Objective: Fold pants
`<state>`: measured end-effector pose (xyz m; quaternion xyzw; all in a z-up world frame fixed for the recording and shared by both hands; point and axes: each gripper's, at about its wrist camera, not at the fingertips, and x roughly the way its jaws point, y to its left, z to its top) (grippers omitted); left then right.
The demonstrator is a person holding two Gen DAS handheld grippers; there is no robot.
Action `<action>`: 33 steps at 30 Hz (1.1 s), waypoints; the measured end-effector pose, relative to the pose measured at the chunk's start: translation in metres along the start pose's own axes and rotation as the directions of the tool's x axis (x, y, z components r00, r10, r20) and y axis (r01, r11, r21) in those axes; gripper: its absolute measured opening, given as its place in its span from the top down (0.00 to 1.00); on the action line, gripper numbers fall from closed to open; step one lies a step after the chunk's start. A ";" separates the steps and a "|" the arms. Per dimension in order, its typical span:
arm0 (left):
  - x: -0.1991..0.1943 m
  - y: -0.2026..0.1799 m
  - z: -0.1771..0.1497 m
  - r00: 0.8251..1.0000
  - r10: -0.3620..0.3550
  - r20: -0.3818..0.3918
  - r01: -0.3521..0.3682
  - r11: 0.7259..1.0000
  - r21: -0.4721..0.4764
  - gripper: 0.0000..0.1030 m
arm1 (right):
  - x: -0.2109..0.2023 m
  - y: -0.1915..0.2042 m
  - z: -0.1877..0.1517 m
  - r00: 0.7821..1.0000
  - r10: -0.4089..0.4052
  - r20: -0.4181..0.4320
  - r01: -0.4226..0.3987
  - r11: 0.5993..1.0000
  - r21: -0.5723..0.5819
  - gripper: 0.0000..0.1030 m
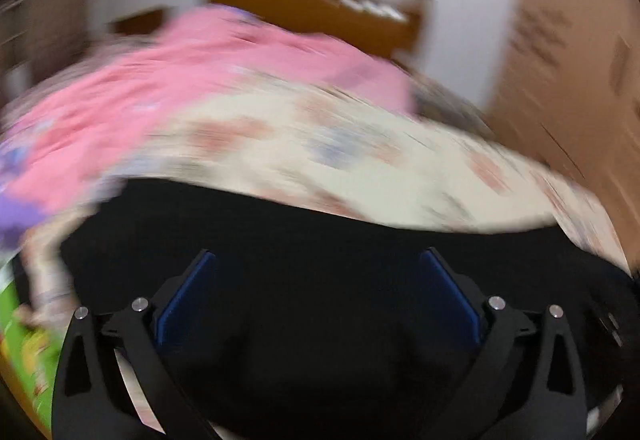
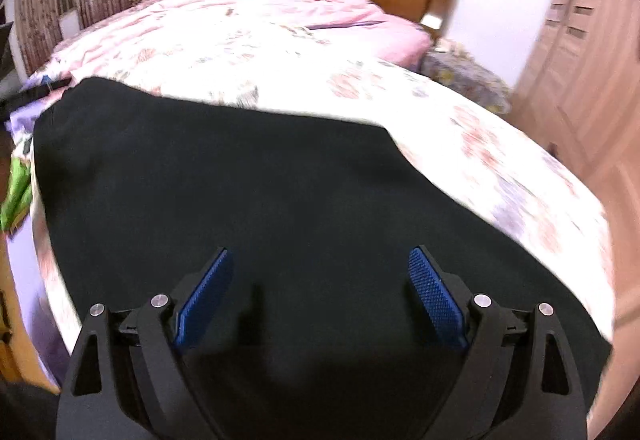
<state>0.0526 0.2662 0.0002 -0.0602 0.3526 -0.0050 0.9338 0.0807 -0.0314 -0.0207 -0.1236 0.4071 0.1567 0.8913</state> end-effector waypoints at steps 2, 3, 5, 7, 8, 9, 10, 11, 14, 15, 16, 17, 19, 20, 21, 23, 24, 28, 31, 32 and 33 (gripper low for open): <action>0.030 -0.052 0.003 0.997 -0.047 -0.056 0.053 0.993 0.106 0.02 | 0.020 0.000 0.018 1.000 0.007 -0.002 -0.007 1.000 -0.003 0.16; 0.046 -0.076 0.005 0.994 -0.067 -0.083 0.078 0.987 0.143 0.02 | 0.026 -0.002 0.024 1.000 0.007 -0.007 -0.007 1.000 0.003 0.16; 0.065 -0.102 0.007 0.987 -0.105 -0.119 0.124 0.978 0.169 0.02 | 0.042 -0.007 0.033 1.000 0.016 -0.023 -0.016 1.000 0.007 0.16; 0.084 -0.125 0.007 0.981 -0.125 -0.145 0.153 0.967 0.202 0.02 | 0.053 -0.012 0.031 0.998 0.027 -0.049 -0.027 1.000 0.001 0.16; 0.093 -0.131 0.006 0.980 -0.113 -0.162 0.148 0.964 0.223 0.02 | 0.062 -0.016 0.027 0.996 0.022 -0.081 -0.023 1.000 -0.005 0.16; 0.101 -0.135 0.006 0.981 -0.094 -0.170 0.133 0.963 0.236 0.02 | 0.066 -0.021 0.022 0.995 0.037 -0.091 -0.037 0.999 0.000 0.15; 0.112 -0.138 0.004 0.980 -0.061 -0.189 0.109 0.961 0.255 0.02 | 0.064 -0.028 0.017 0.996 0.075 -0.050 -0.074 0.997 0.024 0.12; 0.114 -0.138 0.003 0.980 -0.057 -0.191 0.107 0.959 0.261 0.02 | 0.063 -0.031 0.015 0.995 0.090 -0.040 -0.089 0.996 0.027 0.11; 0.118 -0.135 0.003 0.980 -0.059 -0.191 0.110 0.958 0.266 0.01 | 0.065 -0.025 0.015 0.996 0.082 -0.037 -0.082 0.996 0.020 0.11; 0.120 -0.137 0.003 0.981 -0.046 -0.190 0.098 0.956 0.275 0.01 | 0.064 -0.023 0.015 0.997 0.070 -0.038 -0.070 0.998 0.010 0.11; 0.119 -0.140 0.002 0.982 -0.035 -0.188 0.088 0.954 0.285 0.01 | 0.062 -0.021 0.016 0.998 0.052 -0.040 -0.052 0.999 0.010 0.11; 0.120 -0.141 0.002 0.982 -0.028 -0.186 0.082 0.953 0.290 0.01 | 0.057 -0.021 0.014 0.999 0.029 -0.044 -0.028 0.999 0.017 0.11; 0.118 -0.139 0.002 0.981 -0.037 -0.189 0.090 0.956 0.280 0.01 | 0.045 -0.026 0.007 1.000 -0.003 -0.029 0.003 1.000 0.023 0.11; 0.118 -0.139 0.003 0.981 -0.037 -0.189 0.090 0.956 0.280 0.01 | 0.041 -0.030 0.003 1.000 -0.015 -0.024 0.015 1.000 0.023 0.11; 0.118 -0.139 0.002 0.982 -0.035 -0.188 0.088 0.955 0.282 0.01 | 0.038 -0.039 -0.004 0.999 -0.037 -0.034 0.039 0.999 0.031 0.11; 0.118 -0.140 0.003 0.982 -0.033 -0.186 0.085 0.955 0.283 0.01 | 0.041 -0.059 -0.016 0.997 -0.030 -0.067 0.036 0.996 0.079 0.11; 0.119 -0.140 0.003 0.982 -0.033 -0.185 0.085 0.956 0.281 0.01 | 0.039 -0.075 -0.021 0.998 0.030 -0.060 -0.020 0.987 0.160 0.11; 0.120 -0.140 0.003 0.983 -0.029 -0.183 0.080 0.957 0.279 0.01 | 0.017 -0.094 -0.027 0.995 -0.053 -0.082 0.067 0.981 0.185 0.11; 0.119 -0.140 0.004 0.983 -0.027 -0.182 0.079 0.956 0.282 0.01 | -0.015 -0.105 -0.045 0.996 -0.068 -0.064 0.079 0.980 0.184 0.10; 0.119 -0.140 0.004 0.983 -0.028 -0.182 0.079 0.956 0.282 0.01 | -0.019 -0.111 -0.059 0.989 -0.100 -0.107 0.118 0.977 0.175 0.10; 0.119 -0.140 0.004 0.983 -0.028 -0.182 0.079 0.956 0.282 0.01 | -0.017 -0.115 -0.066 0.983 -0.127 -0.133 0.148 0.975 0.168 0.10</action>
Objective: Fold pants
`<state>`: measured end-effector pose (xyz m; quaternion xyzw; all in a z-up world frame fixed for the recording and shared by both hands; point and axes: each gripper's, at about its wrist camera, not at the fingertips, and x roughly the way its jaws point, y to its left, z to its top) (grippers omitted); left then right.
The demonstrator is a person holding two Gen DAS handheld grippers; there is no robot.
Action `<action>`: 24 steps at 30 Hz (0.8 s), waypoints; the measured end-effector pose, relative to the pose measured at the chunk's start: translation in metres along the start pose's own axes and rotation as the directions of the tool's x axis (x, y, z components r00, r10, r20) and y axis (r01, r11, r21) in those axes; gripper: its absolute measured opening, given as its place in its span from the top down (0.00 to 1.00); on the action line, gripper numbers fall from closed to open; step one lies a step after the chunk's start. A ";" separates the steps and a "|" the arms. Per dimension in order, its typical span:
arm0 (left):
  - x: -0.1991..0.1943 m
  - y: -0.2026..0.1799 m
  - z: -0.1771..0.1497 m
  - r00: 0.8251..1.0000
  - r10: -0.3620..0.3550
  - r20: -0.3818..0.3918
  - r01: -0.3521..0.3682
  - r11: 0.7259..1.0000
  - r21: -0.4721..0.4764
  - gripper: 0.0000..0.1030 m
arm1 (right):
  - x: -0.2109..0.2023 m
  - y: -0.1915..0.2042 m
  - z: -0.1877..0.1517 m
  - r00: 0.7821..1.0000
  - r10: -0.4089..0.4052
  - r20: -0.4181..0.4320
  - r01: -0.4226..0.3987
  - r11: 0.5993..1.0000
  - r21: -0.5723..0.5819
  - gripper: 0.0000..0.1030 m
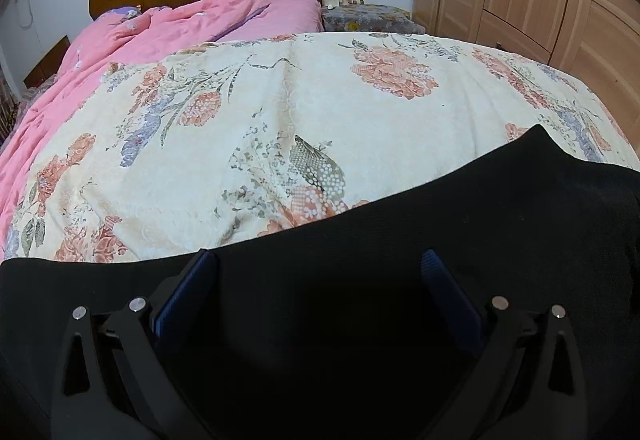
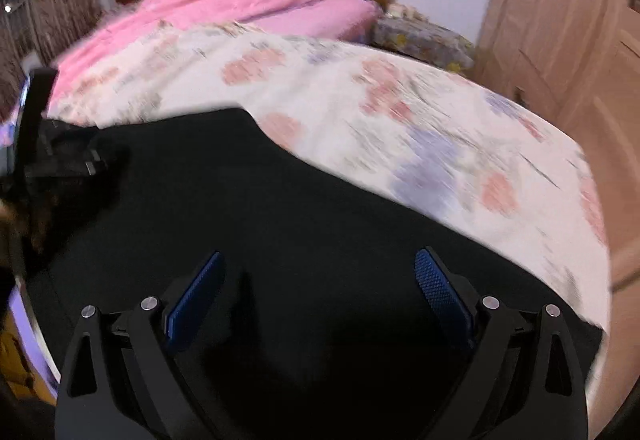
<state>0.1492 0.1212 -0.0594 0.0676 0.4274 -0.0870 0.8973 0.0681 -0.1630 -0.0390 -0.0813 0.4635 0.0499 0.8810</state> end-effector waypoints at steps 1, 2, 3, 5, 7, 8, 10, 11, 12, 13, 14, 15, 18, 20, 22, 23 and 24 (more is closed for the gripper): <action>0.000 0.000 0.000 1.000 0.000 0.000 0.000 1.000 0.000 0.01 | 0.004 -0.006 -0.013 0.998 -0.050 -0.025 0.049 0.999 -0.007 0.10; 0.000 0.000 0.000 1.000 -0.001 0.000 0.001 1.000 -0.001 0.01 | 0.005 -0.012 -0.026 0.998 -0.049 -0.024 0.049 0.999 -0.008 0.08; 0.000 0.000 0.000 1.000 -0.002 0.000 0.002 1.000 -0.002 0.01 | 0.000 -0.019 -0.035 1.000 -0.025 0.010 0.024 1.000 0.013 0.06; 0.000 0.000 0.000 1.000 -0.001 0.000 0.001 1.000 -0.002 0.01 | -0.002 -0.028 -0.047 1.000 0.004 0.027 -0.004 0.999 0.033 0.05; 0.000 0.000 0.000 1.000 0.000 0.000 0.000 1.000 0.000 0.01 | -0.004 -0.032 -0.053 0.999 0.015 0.033 -0.016 0.999 0.041 0.05; 0.000 0.000 0.000 1.000 0.000 0.000 0.000 1.000 0.001 0.01 | -0.005 -0.033 -0.055 0.999 0.015 0.035 -0.017 0.999 0.042 0.05; 0.000 0.001 0.000 1.000 -0.001 0.000 0.001 1.000 0.001 0.01 | -0.005 -0.034 -0.056 0.999 0.021 0.037 -0.022 0.998 0.051 0.04; 0.000 0.001 0.000 1.000 -0.002 0.000 0.002 1.000 -0.001 0.01 | -0.006 -0.034 -0.056 0.999 0.021 0.037 -0.023 0.998 0.051 0.04; 0.000 0.001 -0.001 1.000 -0.003 0.000 0.003 1.000 -0.001 0.01 | -0.006 -0.034 -0.057 0.999 0.021 0.036 -0.023 0.999 0.050 0.04; 0.000 0.001 -0.001 1.000 -0.002 0.000 0.002 1.000 0.000 0.01 | -0.006 -0.034 -0.058 0.999 0.023 0.035 -0.024 0.998 0.049 0.04; 0.000 0.001 0.000 1.000 -0.003 0.000 0.003 1.000 -0.001 0.01 | -0.008 -0.035 -0.058 0.999 0.025 0.037 -0.027 0.998 0.049 0.04; 0.000 0.002 -0.001 1.000 -0.005 -0.001 0.005 1.000 -0.002 0.01 | -0.008 -0.036 -0.059 0.999 0.029 0.042 -0.031 0.998 0.048 0.04; -0.002 0.000 -0.001 1.000 0.008 -0.005 -0.008 1.000 0.003 0.01 | -0.006 -0.036 -0.059 0.998 0.031 0.048 -0.034 0.998 0.049 0.04; -0.024 -0.017 0.000 0.995 0.088 0.037 -0.087 0.996 -0.019 0.07 | -0.006 -0.036 -0.060 0.998 0.034 0.046 -0.036 0.998 0.052 0.04; -0.050 -0.043 0.001 0.990 -0.063 0.127 0.061 0.998 0.013 0.06 | -0.006 -0.036 -0.060 0.998 0.035 0.050 -0.038 0.998 0.058 0.04; -0.057 -0.061 0.003 0.983 -0.124 0.137 0.117 0.992 0.053 0.06 | -0.006 -0.035 -0.061 0.998 0.033 0.053 -0.036 0.997 0.061 0.04; -0.057 -0.088 0.008 0.979 -0.173 0.110 0.159 0.979 0.127 0.05 | -0.007 -0.035 -0.062 0.998 0.031 0.056 -0.034 0.997 0.062 0.04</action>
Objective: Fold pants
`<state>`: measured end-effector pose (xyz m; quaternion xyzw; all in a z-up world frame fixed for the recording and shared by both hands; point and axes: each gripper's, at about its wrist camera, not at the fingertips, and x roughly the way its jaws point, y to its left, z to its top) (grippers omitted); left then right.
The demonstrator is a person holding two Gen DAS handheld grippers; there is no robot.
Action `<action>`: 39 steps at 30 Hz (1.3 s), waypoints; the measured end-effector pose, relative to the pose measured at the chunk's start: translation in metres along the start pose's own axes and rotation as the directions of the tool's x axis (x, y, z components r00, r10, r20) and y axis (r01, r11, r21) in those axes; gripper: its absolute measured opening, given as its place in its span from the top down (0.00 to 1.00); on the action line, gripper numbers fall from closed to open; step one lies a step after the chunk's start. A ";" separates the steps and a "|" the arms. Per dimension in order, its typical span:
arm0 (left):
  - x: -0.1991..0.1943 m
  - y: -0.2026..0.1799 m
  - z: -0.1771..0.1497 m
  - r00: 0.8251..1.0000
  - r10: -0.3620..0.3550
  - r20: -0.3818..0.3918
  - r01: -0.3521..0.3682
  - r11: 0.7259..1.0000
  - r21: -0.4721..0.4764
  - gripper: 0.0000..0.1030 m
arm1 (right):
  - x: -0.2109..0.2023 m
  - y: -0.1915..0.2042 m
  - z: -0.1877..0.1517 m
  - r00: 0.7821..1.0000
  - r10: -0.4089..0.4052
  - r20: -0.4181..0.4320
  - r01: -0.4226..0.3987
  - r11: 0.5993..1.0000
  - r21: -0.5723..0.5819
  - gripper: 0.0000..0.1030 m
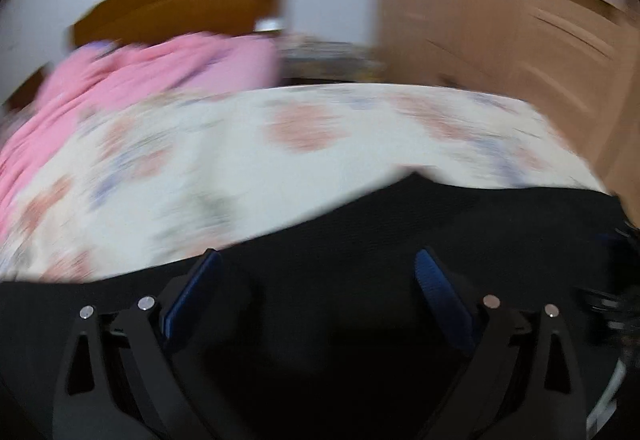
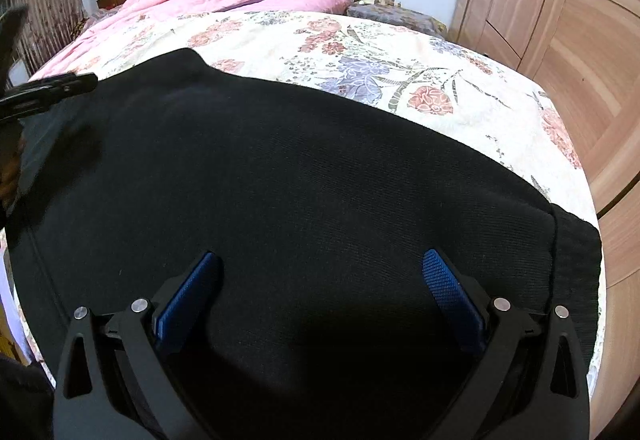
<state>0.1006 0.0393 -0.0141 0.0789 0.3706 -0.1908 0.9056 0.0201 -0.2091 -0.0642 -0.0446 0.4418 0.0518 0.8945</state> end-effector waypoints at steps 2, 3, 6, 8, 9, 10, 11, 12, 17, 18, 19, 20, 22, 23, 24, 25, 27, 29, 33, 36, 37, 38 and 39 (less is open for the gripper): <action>0.012 -0.037 0.009 0.998 -0.051 -0.027 0.053 0.993 0.106 0.05 | -0.001 0.001 -0.001 1.000 0.001 0.001 -0.001 1.000 0.000 0.04; 0.019 -0.052 0.012 0.997 -0.068 -0.036 0.073 0.987 0.144 0.05 | -0.001 0.001 -0.001 1.000 0.000 0.003 0.000 1.000 0.000 0.04; 0.055 -0.089 0.022 0.988 -0.120 -0.102 0.140 0.967 0.213 0.05 | 0.000 0.000 0.000 1.000 -0.001 0.003 0.001 1.000 -0.004 0.04; 0.074 -0.093 0.022 0.988 -0.104 -0.114 0.127 0.968 0.218 0.01 | 0.000 -0.001 0.001 1.000 0.002 -0.005 -0.002 1.000 -0.011 0.04; 0.079 -0.092 0.020 0.989 -0.113 -0.100 0.132 0.968 0.213 0.01 | 0.000 0.000 0.001 1.000 0.000 -0.007 0.000 1.000 -0.016 0.04; 0.079 -0.089 0.021 0.988 -0.121 -0.099 0.139 0.969 0.205 0.01 | -0.002 0.000 -0.001 1.000 -0.003 -0.005 0.003 1.000 -0.025 0.04; 0.078 -0.088 0.019 0.987 -0.124 -0.098 0.142 0.969 0.204 0.01 | -0.004 0.000 -0.002 1.000 -0.003 -0.006 0.003 0.999 -0.033 0.04; 0.078 -0.088 0.017 0.988 -0.119 -0.095 0.137 0.968 0.212 0.01 | -0.008 0.001 -0.006 1.000 -0.004 -0.008 0.004 0.998 -0.056 0.04; 0.078 -0.090 0.016 0.991 -0.100 -0.092 0.118 0.968 0.221 0.01 | -0.025 -0.003 -0.028 1.000 -0.015 0.005 0.015 0.994 -0.112 0.04; 0.077 -0.090 0.016 0.991 -0.098 -0.091 0.116 0.968 0.222 0.01 | -0.029 -0.006 -0.034 1.000 -0.021 0.017 0.023 0.994 -0.109 0.04; 0.077 -0.089 0.016 0.991 -0.100 -0.091 0.118 0.969 0.219 0.01 | -0.034 -0.008 -0.040 0.999 -0.029 0.034 0.032 0.994 -0.105 0.04; 0.077 -0.089 0.017 0.991 -0.102 -0.091 0.119 0.969 0.218 0.01 | -0.037 -0.009 -0.044 0.998 -0.038 0.042 0.042 0.994 -0.102 0.04; 0.078 -0.088 0.017 0.990 -0.107 -0.091 0.124 0.969 0.213 0.01 | -0.041 -0.021 -0.053 0.999 -0.037 0.039 0.038 0.999 -0.034 0.04; 0.078 -0.088 0.017 0.990 -0.110 -0.092 0.127 0.969 0.210 0.01 | -0.044 -0.026 -0.057 0.998 -0.026 0.050 0.027 1.000 -0.014 0.04; 0.078 -0.088 0.017 0.989 -0.112 -0.092 0.129 0.970 0.208 0.01 | -0.045 -0.028 -0.060 0.998 -0.019 0.061 0.020 1.000 -0.015 0.04; 0.078 -0.088 0.017 0.990 -0.111 -0.091 0.128 0.970 0.208 0.01 | -0.046 -0.028 -0.061 0.998 -0.018 0.067 0.019 1.000 -0.016 0.04; 0.078 -0.087 0.017 0.990 -0.112 -0.091 0.129 0.969 0.208 0.01 | -0.046 -0.025 -0.059 0.998 -0.042 0.055 0.043 0.999 -0.019 0.04; 0.077 -0.086 0.017 0.989 -0.118 -0.086 0.133 0.970 0.202 0.01 | -0.047 -0.019 -0.048 0.996 -0.090 0.004 0.090 0.996 -0.012 0.04; 0.028 -0.062 0.016 0.996 -0.086 0.012 0.084 0.989 0.118 0.02 | -0.070 0.003 -0.028 0.989 -0.141 0.054 0.141 0.990 -0.014 0.04; -0.005 -0.027 0.004 0.999 -0.044 0.016 0.043 0.997 0.062 0.02 | -0.081 0.022 -0.023 0.996 0.023 0.081 -0.022 1.000 -0.021 0.04; -0.013 -0.011 -0.005 1.000 0.012 -0.001 -0.012 0.999 0.047 0.02 | -0.077 0.029 -0.022 0.995 0.063 0.071 -0.062 0.998 -0.017 0.04; -0.020 0.004 -0.015 0.998 0.061 -0.020 -0.061 0.998 0.027 0.02 | -0.070 0.038 -0.017 0.993 0.103 0.060 -0.103 0.995 -0.003 0.04; -0.026 0.020 -0.028 0.994 0.095 -0.045 -0.095 0.995 0.002 0.02 | -0.065 0.044 -0.014 0.990 0.130 0.052 -0.131 0.991 0.011 0.04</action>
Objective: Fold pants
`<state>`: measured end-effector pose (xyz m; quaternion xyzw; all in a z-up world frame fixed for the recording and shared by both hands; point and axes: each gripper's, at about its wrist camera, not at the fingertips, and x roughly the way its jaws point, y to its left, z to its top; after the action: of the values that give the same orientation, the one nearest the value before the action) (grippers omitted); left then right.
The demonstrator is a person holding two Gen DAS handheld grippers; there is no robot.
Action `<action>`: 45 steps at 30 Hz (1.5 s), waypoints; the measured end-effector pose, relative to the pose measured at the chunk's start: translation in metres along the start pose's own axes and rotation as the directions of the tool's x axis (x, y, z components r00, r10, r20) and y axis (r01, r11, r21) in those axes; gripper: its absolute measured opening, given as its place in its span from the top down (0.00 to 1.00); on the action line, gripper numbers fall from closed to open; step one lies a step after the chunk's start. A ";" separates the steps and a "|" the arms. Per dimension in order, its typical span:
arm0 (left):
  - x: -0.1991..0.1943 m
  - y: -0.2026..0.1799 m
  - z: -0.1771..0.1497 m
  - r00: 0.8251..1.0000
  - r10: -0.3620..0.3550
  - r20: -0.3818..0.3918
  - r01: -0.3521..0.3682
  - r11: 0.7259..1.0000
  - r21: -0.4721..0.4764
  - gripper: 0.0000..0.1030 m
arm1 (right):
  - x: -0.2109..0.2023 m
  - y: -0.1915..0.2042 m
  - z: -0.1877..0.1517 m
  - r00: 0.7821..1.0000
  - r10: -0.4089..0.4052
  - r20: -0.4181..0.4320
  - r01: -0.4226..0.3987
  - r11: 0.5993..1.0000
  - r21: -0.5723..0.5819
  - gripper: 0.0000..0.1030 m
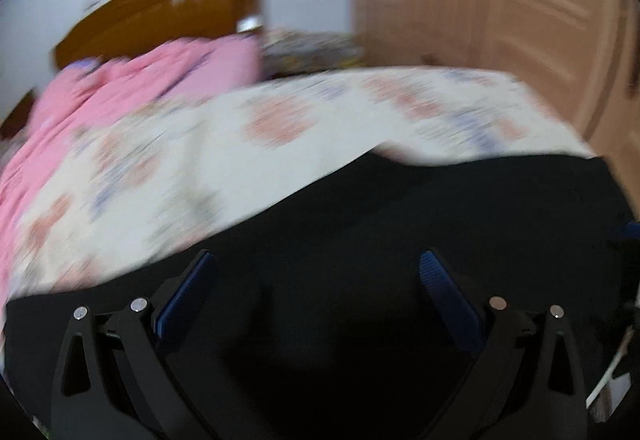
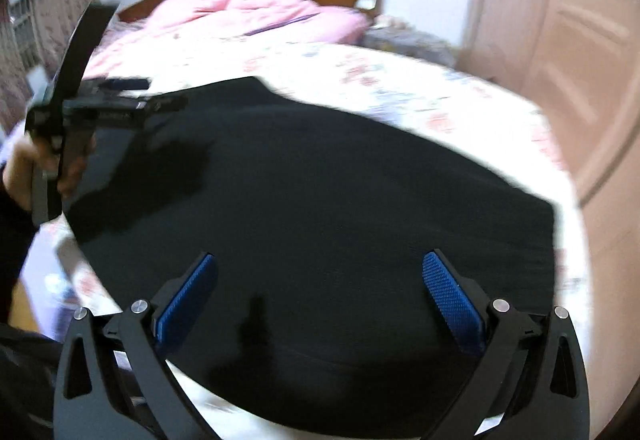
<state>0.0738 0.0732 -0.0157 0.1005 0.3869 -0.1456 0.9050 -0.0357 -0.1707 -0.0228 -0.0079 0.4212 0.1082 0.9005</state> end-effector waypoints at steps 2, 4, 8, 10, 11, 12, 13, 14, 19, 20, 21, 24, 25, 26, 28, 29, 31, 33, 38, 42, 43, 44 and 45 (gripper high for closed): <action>-0.007 0.029 -0.023 0.998 0.044 -0.034 -0.046 0.997 -0.055 0.02 | 0.015 0.016 0.010 0.998 0.060 -0.030 -0.059 0.998 0.025 0.04; -0.014 0.056 -0.045 0.991 0.119 -0.057 -0.125 0.987 -0.099 0.02 | 0.029 0.041 0.026 0.993 0.112 -0.034 -0.112 0.994 -0.010 0.04; -0.015 0.108 -0.076 0.969 0.214 -0.122 -0.235 0.952 -0.195 0.02 | 0.063 0.101 0.055 0.990 0.132 -0.047 -0.138 0.975 -0.176 0.04; -0.014 0.123 -0.083 0.964 0.231 -0.135 -0.258 0.937 -0.234 0.02 | 0.082 0.116 0.066 0.987 0.125 -0.102 -0.144 0.968 -0.205 0.04; -0.014 0.129 -0.085 0.965 0.226 -0.137 -0.254 0.933 -0.253 0.02 | 0.090 0.123 0.070 0.985 0.122 -0.126 -0.147 0.967 -0.209 0.04; -0.011 0.134 -0.087 0.965 0.221 -0.142 -0.252 0.931 -0.264 0.02 | 0.099 0.128 0.071 0.981 0.128 -0.144 -0.157 0.965 -0.209 0.04; -0.010 0.135 -0.089 0.966 0.215 -0.143 -0.247 0.932 -0.267 0.01 | 0.105 0.127 0.071 0.980 0.130 -0.154 -0.160 0.965 -0.207 0.04; -0.009 0.136 -0.091 0.969 0.204 -0.136 -0.235 0.933 -0.272 0.01 | 0.111 0.127 0.068 0.977 0.123 -0.173 -0.158 0.966 -0.203 0.04; -0.008 0.145 -0.102 0.981 0.162 -0.109 -0.189 0.929 -0.318 0.01 | 0.109 0.131 0.051 0.985 0.079 -0.153 -0.123 0.946 -0.300 0.04; -0.008 0.143 -0.104 0.980 0.167 -0.105 -0.192 0.929 -0.315 0.01 | 0.107 0.127 0.046 0.985 0.080 -0.154 -0.124 0.944 -0.306 0.04; -0.008 0.141 -0.104 0.980 0.174 -0.101 -0.197 0.930 -0.309 0.01 | 0.105 0.124 0.043 0.984 0.085 -0.156 -0.129 0.945 -0.301 0.04; -0.009 0.139 -0.106 0.980 0.176 -0.095 -0.197 0.926 -0.322 0.01 | 0.102 0.121 0.034 0.987 0.078 -0.143 -0.119 0.946 -0.303 0.04; -0.009 0.139 -0.106 0.979 0.176 -0.097 -0.199 0.926 -0.322 0.01 | 0.100 0.120 0.032 0.988 0.078 -0.135 -0.116 0.947 -0.299 0.04; -0.009 0.139 -0.106 0.979 0.177 -0.099 -0.200 0.925 -0.322 0.01 | 0.100 0.120 0.030 0.989 0.080 -0.121 -0.112 0.950 -0.291 0.04; -0.009 0.139 -0.106 0.979 0.175 -0.099 -0.198 0.925 -0.323 0.01 | 0.099 0.123 0.031 0.990 0.068 -0.124 -0.102 0.952 -0.288 0.04; -0.009 0.139 -0.106 0.980 0.173 -0.100 -0.196 0.926 -0.321 0.01 | 0.100 0.126 0.035 0.985 0.047 -0.167 -0.095 0.952 -0.291 0.04; -0.009 0.140 -0.106 0.981 0.165 -0.099 -0.188 0.930 -0.316 0.01 | 0.099 0.129 0.043 0.975 0.010 -0.223 -0.078 0.952 -0.297 0.04; -0.010 0.141 -0.106 0.983 0.158 -0.098 -0.181 0.932 -0.313 0.01 | 0.094 0.136 0.047 0.981 -0.029 -0.192 -0.037 0.942 -0.333 0.04; -0.010 0.140 -0.108 0.983 0.162 -0.090 -0.183 0.931 -0.315 0.01 | 0.083 0.166 0.076 0.989 0.080 -0.128 -0.121 0.924 -0.362 0.04; -0.010 0.140 -0.108 0.983 0.163 -0.090 -0.183 0.931 -0.315 0.01 | 0.119 0.204 0.110 0.983 0.124 -0.135 -0.170 0.892 -0.418 0.04; -0.010 0.140 -0.108 0.983 0.163 -0.090 -0.183 0.931 -0.315 0.01 | 0.131 0.209 0.117 0.981 0.123 -0.148 -0.175 0.894 -0.412 0.04; -0.010 0.140 -0.107 0.982 0.163 -0.091 -0.184 0.931 -0.316 0.01 | 0.143 0.215 0.125 0.981 0.123 -0.149 -0.174 0.896 -0.408 0.04; -0.010 0.140 -0.107 0.982 0.163 -0.093 -0.184 0.931 -0.316 0.01 | 0.149 0.220 0.129 0.982 0.123 -0.144 -0.172 0.898 -0.404 0.04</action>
<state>0.0436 0.2374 -0.0717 -0.0108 0.4244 0.0038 0.9054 0.1104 0.0855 -0.0355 -0.1731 0.4389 0.2624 0.8418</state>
